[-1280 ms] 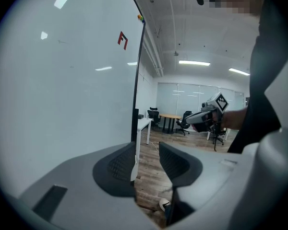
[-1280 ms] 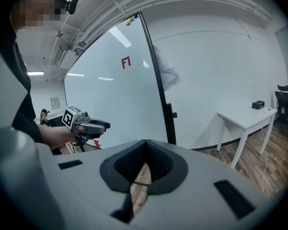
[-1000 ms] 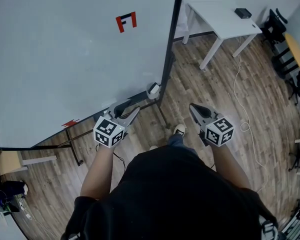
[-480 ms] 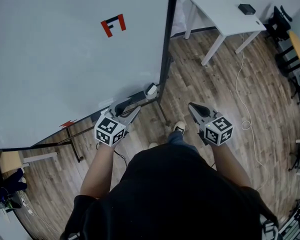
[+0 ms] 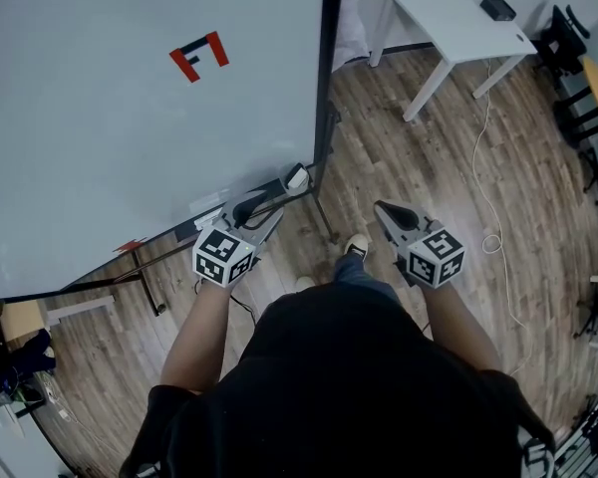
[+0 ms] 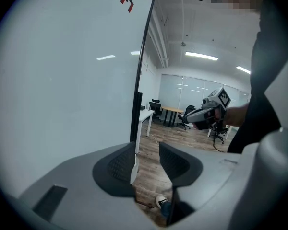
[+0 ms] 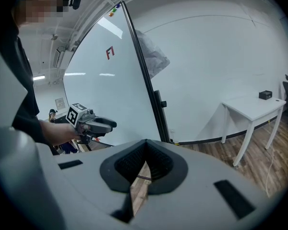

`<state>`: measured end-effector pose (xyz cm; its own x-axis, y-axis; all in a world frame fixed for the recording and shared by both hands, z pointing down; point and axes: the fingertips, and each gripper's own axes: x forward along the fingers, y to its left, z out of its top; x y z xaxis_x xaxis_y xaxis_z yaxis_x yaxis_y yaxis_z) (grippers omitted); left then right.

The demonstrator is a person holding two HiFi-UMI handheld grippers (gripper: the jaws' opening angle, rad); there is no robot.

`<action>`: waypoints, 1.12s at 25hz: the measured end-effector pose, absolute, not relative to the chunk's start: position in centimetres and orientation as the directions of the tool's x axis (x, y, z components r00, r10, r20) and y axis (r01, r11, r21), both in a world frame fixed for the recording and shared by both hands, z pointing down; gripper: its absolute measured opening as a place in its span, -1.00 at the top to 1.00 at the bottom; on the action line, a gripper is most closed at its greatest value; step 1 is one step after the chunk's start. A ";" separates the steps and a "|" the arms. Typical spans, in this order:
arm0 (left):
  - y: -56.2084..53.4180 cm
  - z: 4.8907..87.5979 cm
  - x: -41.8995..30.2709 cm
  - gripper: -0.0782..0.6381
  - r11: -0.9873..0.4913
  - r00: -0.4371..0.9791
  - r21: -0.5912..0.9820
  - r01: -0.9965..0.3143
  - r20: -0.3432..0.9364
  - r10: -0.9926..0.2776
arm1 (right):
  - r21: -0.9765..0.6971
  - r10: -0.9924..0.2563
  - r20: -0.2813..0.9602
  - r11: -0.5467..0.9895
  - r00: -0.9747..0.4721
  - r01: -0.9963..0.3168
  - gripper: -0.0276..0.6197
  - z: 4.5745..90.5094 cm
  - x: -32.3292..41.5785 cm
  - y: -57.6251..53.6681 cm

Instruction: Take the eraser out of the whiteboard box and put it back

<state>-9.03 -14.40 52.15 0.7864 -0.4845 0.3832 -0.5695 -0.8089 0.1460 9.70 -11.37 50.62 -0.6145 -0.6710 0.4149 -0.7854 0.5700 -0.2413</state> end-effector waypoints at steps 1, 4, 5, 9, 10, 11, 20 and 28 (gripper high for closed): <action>-14.6 52.4 -8.8 0.33 -0.809 0.786 0.148 -0.569 0.387 -0.482 | -0.244 -0.670 0.417 0.569 -0.614 -0.785 0.93 50.8 9.9 -11.5; -15.1 53.1 -8.1 0.33 -0.811 0.784 0.150 -0.565 0.403 -0.472 | -0.251 -0.665 0.428 0.564 -0.613 -0.787 0.93 51.5 10.5 -12.0; -15.3 53.3 -7.8 0.33 -0.813 0.784 0.150 -0.563 0.408 -0.468 | -0.253 -0.663 0.431 0.562 -0.612 -0.787 0.93 51.7 10.7 -12.2; -16.2 54.2 -6.7 0.33 -0.819 0.784 0.152 -0.554 0.425 -0.451 | -0.258 -0.658 0.443 0.556 -0.608 -0.790 0.93 52.2 11.4 -12.8; -16.4 54.4 -6.4 0.33 -0.820 0.783 0.151 -0.553 0.431 -0.449 | -0.260 -0.657 0.447 0.555 -0.608 -0.791 0.93 52.4 11.6 -12.9; -16.6 54.7 -6.2 0.33 -0.820 0.781 0.149 -0.553 0.437 -0.447 | -0.262 -0.655 0.450 0.553 -0.607 -0.791 0.93 52.6 11.7 -13.0; -18.7 57.7 -4.9 0.32 -0.813 0.746 0.131 -0.568 0.500 -0.440 | -0.269 -0.639 0.477 0.548 -0.604 -0.792 0.93 53.8 13.0 -14.5; -20.2 59.4 -4.1 0.30 -0.810 0.722 0.120 -0.573 0.541 -0.431 | -0.274 -0.631 0.486 0.547 -0.604 -0.791 0.93 54.3 13.8 -16.0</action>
